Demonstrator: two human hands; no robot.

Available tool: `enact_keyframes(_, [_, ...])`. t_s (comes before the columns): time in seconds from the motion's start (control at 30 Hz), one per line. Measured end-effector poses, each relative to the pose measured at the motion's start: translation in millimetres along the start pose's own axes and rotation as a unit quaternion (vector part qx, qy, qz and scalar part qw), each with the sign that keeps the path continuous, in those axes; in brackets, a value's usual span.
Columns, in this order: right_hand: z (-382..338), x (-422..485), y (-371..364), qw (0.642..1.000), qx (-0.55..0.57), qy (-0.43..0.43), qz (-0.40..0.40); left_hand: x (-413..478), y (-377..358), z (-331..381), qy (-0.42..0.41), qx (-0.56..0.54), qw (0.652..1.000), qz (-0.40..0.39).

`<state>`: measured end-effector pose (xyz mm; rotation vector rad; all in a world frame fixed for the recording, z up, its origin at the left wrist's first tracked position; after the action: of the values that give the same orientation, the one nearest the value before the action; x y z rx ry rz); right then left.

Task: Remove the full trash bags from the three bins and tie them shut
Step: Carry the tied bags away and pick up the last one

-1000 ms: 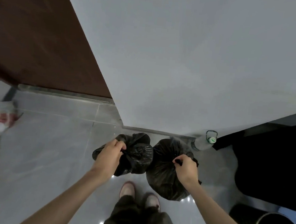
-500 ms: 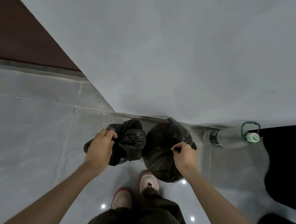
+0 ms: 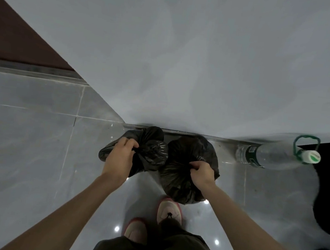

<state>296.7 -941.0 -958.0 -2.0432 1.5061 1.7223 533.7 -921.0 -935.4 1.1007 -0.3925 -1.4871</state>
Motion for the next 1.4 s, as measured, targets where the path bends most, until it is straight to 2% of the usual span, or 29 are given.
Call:
enact_keyframes(0.2, [-9, -36, 17, 0.999, -0.019, 0.026, 0.005, -18, 21, 18, 0.033, 0.018, 0.998, -0.043])
enact_keyframes(0.43, [-60, -144, 80, 0.998, 0.034, 0.053, -0.010, -83, 110, 76, 0.021, -0.004, 0.996, -0.083])
enact_keyframes(0.7, [-119, -285, 152, 0.991, 0.029, 0.120, -0.059, -151, 235, 171, -0.013, -0.044, 0.997, -0.058])
enact_keyframes(0.93, [-148, -374, 201, 0.983, 0.038, 0.178, -0.030, -208, 308, 227, -0.023, -0.060, 0.998, -0.028])
enact_keyframes(1.2, [-143, -441, 206, 0.978, 0.058, 0.201, -0.003, -266, 349, 239, -0.047, -0.042, 0.998, -0.020])
enact_keyframes(1.4, [-125, -499, 184, 0.975, 0.073, 0.207, 0.029, -311, 373, 232, -0.106, -0.033, 0.993, -0.029])
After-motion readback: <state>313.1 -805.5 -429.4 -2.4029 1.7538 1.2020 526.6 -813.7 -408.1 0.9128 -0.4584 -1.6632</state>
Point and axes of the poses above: each hand's wrist, its own x-axis towards the middle knuckle, its own y-axis out of the back of the hand, z = x × y, the point moved 1 cm from there along x, towards the middle knuckle, and after that the axes turned 1 degree about -z, right-handed, at the moved point
